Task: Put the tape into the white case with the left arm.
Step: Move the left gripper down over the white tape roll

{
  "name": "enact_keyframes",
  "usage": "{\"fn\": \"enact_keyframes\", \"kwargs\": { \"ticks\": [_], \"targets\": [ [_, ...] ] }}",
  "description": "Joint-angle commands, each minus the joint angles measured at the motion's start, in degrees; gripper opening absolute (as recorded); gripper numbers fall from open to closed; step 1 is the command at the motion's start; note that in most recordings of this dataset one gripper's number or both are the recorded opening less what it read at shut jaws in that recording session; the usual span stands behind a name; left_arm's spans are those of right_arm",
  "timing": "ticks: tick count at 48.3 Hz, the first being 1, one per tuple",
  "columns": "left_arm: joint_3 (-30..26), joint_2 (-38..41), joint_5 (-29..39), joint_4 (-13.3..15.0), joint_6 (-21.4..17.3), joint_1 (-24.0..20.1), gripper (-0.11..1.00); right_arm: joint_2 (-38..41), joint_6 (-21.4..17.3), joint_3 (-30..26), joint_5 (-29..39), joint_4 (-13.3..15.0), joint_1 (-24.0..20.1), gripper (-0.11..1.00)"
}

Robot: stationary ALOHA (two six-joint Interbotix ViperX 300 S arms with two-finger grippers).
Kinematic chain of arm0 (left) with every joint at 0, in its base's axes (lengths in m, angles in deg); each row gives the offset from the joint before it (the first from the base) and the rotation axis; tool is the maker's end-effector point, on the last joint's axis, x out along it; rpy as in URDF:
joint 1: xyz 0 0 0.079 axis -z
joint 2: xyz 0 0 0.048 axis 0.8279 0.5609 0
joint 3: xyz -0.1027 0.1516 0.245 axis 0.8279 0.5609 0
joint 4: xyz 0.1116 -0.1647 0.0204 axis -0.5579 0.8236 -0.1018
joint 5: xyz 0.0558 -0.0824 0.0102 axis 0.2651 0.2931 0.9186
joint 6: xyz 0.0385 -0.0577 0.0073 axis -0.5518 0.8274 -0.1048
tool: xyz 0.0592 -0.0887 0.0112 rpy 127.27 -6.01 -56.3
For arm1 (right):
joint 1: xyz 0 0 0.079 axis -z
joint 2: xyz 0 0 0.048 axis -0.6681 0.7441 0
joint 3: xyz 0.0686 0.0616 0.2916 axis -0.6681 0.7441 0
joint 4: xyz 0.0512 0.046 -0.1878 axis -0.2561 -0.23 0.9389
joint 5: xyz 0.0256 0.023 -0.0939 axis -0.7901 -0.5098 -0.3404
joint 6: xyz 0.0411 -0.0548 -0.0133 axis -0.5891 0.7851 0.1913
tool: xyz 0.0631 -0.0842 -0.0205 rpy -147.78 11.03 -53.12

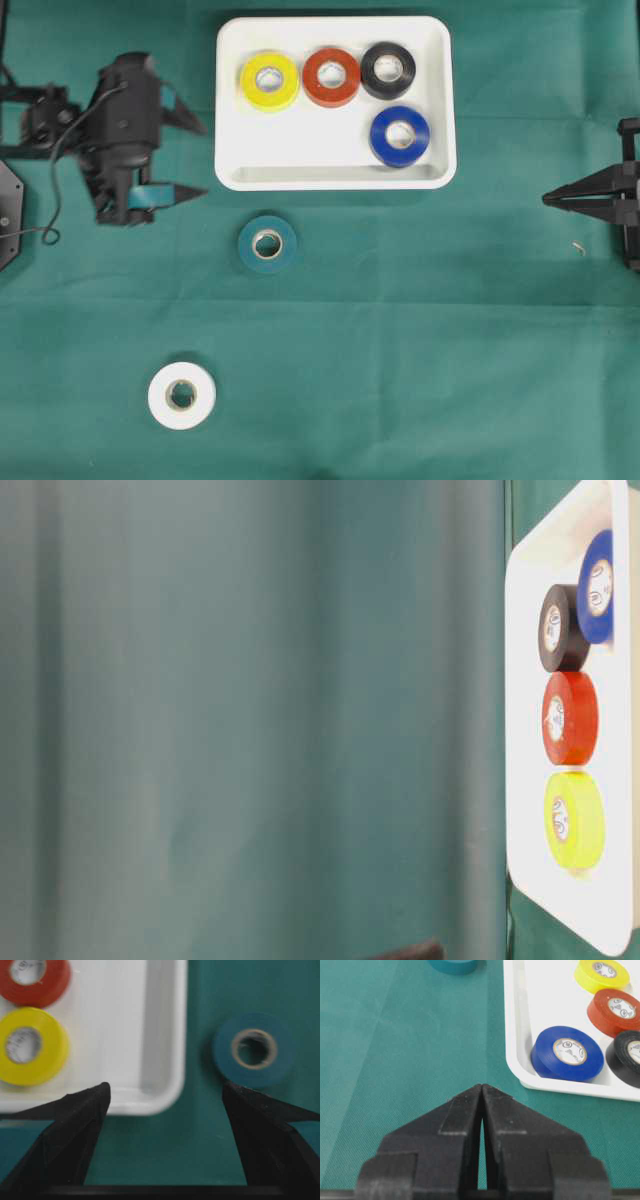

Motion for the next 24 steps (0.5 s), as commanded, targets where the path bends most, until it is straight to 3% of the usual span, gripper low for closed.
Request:
{"fn": "enact_keyframes", "kwargs": {
  "ticks": [1,13,24],
  "targets": [
    [0.5,-2.8,-0.2,0.2,0.9,1.3,0.92,0.6,0.0,-0.6,-0.6,0.1,0.2,-0.09],
    [4.0,-7.5,-0.2,0.2,2.1,5.7,0.92,0.6,0.0,-0.7,-0.6,0.1,0.9,-0.09],
    [5.1,-7.9,-0.3,0.2,2.0,6.3,0.92,0.6,0.0,-0.7,-0.6,0.1,0.9,-0.09]
  ]
}}
